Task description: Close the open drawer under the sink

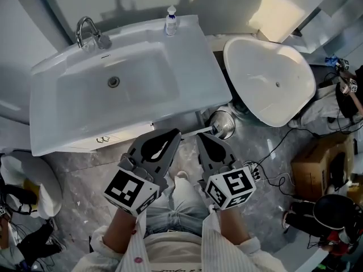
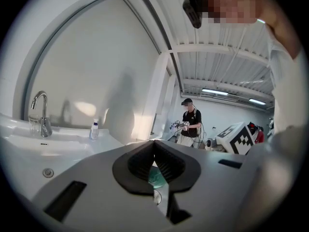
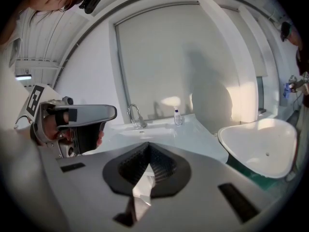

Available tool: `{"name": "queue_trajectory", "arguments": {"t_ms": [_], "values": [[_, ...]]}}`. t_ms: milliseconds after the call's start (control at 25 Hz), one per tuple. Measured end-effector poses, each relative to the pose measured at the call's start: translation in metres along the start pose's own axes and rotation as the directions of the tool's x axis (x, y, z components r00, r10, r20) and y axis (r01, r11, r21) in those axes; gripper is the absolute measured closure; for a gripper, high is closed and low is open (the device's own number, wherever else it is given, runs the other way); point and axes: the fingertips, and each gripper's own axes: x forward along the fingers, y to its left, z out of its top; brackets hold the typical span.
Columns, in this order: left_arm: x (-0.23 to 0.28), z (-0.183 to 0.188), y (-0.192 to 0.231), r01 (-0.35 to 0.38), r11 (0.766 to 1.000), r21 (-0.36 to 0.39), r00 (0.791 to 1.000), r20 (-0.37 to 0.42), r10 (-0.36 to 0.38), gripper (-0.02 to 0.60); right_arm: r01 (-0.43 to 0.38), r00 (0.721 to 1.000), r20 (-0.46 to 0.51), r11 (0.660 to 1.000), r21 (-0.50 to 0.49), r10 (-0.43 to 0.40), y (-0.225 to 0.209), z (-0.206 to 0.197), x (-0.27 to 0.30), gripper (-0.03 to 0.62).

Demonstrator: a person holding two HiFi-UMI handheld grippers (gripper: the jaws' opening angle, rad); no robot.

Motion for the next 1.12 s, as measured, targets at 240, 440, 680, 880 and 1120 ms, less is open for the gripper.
{"name": "queue_trajectory", "arguments": {"t_ms": [240, 440, 680, 880, 1120], "values": [[0.011, -0.009, 0.007, -0.016, 0.999, -0.029, 1.0, -0.022, 0.016, 0.566, -0.02, 0.999, -0.051, 1.0, -0.005, 0.02, -0.01, -0.008, 0.012, 0.587], [0.021, -0.024, 0.009, -0.034, 0.998, -0.057, 0.999, -0.04, 0.032, 0.566, -0.037, 0.996, -0.075, 0.999, -0.004, 0.037, -0.021, -0.014, 0.019, 0.586], [0.028, -0.058, 0.018, -0.079, 0.992, -0.1, 0.993, -0.094, 0.069, 0.566, -0.057, 0.992, -0.111, 0.998, 0.006, 0.058, -0.034, -0.035, 0.03, 0.588], [0.036, -0.095, 0.024, -0.11, 0.985, -0.132, 0.986, -0.137, 0.092, 0.566, -0.062, 0.989, -0.134, 0.998, 0.025, 0.065, -0.044, -0.058, 0.04, 0.586], [0.046, -0.14, 0.034, -0.152, 0.979, -0.136, 0.98, -0.151, 0.131, 0.566, -0.071, 0.984, -0.163, 0.997, 0.043, 0.077, -0.053, -0.091, 0.057, 0.586]]}}
